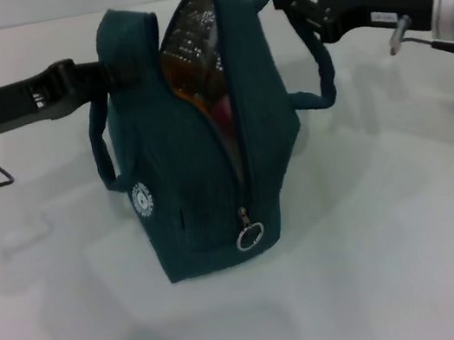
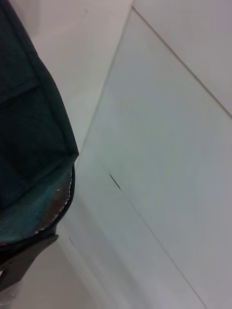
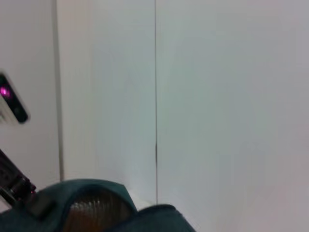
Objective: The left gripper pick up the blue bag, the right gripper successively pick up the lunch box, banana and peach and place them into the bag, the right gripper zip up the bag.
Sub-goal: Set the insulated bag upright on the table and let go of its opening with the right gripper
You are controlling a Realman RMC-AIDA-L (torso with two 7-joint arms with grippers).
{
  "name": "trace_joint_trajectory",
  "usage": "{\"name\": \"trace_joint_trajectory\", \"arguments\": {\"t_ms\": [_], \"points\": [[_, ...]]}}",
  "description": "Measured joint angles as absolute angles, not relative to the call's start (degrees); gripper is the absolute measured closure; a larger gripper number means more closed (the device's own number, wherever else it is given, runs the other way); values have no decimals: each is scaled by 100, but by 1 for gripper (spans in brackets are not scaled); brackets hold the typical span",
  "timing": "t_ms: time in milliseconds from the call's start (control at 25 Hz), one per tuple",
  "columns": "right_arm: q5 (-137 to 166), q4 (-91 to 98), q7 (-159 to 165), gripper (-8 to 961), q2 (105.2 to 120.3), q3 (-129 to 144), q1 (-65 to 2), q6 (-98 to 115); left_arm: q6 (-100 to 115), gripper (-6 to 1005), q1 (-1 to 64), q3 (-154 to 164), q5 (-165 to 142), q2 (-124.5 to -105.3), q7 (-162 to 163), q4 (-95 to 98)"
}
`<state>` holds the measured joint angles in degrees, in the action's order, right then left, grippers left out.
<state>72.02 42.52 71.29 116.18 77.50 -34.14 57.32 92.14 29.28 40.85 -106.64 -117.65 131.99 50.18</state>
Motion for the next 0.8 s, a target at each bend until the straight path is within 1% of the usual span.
{"name": "trace_joint_trajectory", "arguments": {"t_ms": [200, 440, 800], "points": [[6959, 4329, 7035, 881, 11582, 7742, -3265, 5896, 9222, 945, 2967, 4123, -10448, -11819, 13125, 5018], [6931, 4554, 7064, 883, 11578, 7679, -3003, 6184, 9290, 946, 3013, 4181, -10397, -11925, 13117, 4997], [6934, 5257, 7686, 884, 11412, 6775, -2131, 7261, 9442, 945, 2961, 4597, -10011, -11964, 13014, 4546]]}}
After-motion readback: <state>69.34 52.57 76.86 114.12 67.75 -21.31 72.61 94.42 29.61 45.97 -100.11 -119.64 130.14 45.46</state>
